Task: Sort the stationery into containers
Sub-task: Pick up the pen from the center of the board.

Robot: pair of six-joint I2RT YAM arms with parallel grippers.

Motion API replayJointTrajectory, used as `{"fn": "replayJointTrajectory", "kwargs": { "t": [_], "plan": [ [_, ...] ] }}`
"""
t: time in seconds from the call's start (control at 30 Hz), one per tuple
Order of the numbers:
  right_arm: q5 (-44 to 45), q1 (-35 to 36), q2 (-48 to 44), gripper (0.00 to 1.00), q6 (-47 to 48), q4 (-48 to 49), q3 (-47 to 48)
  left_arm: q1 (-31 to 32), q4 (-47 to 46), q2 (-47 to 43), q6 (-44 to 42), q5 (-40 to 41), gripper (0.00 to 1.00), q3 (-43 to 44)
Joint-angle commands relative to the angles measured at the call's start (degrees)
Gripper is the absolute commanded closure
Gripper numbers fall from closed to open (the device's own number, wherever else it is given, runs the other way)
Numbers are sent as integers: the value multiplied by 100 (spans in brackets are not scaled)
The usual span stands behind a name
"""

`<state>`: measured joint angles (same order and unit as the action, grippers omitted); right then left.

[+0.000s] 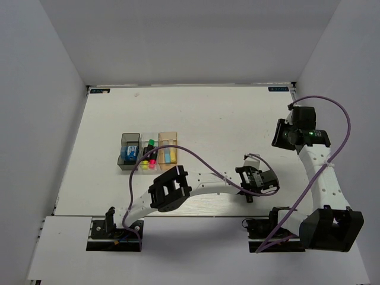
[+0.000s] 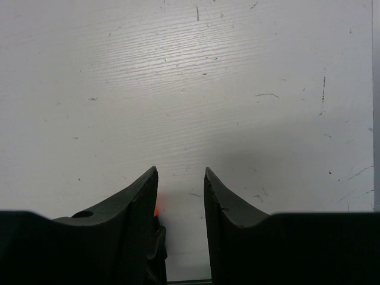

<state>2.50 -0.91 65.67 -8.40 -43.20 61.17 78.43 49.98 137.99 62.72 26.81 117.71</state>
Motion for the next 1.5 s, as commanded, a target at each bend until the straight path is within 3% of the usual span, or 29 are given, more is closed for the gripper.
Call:
{"fn": "replayJointTrajectory", "kwargs": {
  "t": [0.0, 0.2, 0.5, 0.7, 0.97, 1.07, 1.27, 1.47],
  "plan": [
    [-206, -76, -124, 59, -30, 40, -17, -47, 574, -88, 285, -71, 35, -370],
    [-400, -129, -177, 59, -74, 31, -17, -74, 1154, -404, 364, -18, 37, -1030],
    [-523, -173, -186, 59, -126, 13, -35, -214, 1164, -757, 101, -70, 43, -2085],
    [-549, -199, -195, 59, -153, 48, -61, -328, 804, -590, -602, -316, 60, -2059],
    [-654, -226, -177, 59, -126, 57, -96, -408, 847, -528, -937, -431, 100, -2270],
    [-707, -226, -177, 59, -144, 57, -114, -399, 891, -826, -1007, -265, 100, -2524],
    [-1067, -234, -160, 36, -12, 66, -149, -487, 899, -2650, -1394, 254, 100, -3192],
    [-1349, -234, -177, 34, 93, 119, -228, -1005, 1014, -4092, -1648, 571, 100, -3806]
  ]
}}
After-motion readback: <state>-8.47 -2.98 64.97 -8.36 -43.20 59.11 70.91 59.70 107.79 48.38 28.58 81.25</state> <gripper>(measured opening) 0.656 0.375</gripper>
